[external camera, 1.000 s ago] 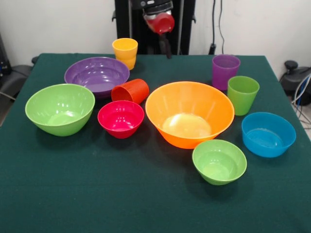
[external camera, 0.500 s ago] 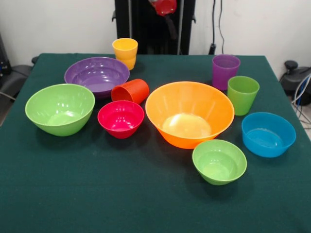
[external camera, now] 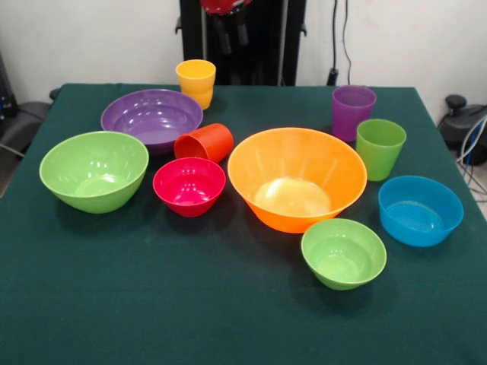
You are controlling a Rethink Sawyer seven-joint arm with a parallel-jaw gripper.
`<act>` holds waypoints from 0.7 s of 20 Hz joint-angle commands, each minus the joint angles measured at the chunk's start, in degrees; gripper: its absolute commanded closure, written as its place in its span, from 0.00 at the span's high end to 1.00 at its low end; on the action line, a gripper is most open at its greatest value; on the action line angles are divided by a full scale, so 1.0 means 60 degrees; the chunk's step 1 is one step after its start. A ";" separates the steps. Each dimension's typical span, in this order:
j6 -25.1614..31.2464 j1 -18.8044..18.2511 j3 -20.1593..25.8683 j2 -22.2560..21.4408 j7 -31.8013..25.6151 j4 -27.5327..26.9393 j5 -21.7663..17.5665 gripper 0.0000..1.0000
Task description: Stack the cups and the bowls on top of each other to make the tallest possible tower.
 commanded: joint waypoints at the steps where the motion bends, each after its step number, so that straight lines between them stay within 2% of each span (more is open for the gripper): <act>1: -0.0591 -0.0569 -0.0734 0.2636 0.0119 -0.0802 0.2672 1.00; 4: -0.1523 -0.0481 -0.1182 0.3319 -0.0901 -0.1042 0.3556 1.00; 7: -0.1616 -0.0169 -0.1065 0.3608 -0.2054 -0.1116 0.3264 1.00; 9: -0.1499 0.0627 -0.0815 0.3092 -0.3499 -0.1051 0.2715 1.00; 10: -0.2038 0.1227 -0.1460 0.3275 -0.5480 -0.1359 0.3539 1.00; 12: -0.1207 0.1810 -0.1436 0.3227 -0.4592 -0.1557 0.2952 1.00; 14: -0.0579 0.2035 -0.0988 0.2924 -0.3517 -0.1313 0.1746 1.00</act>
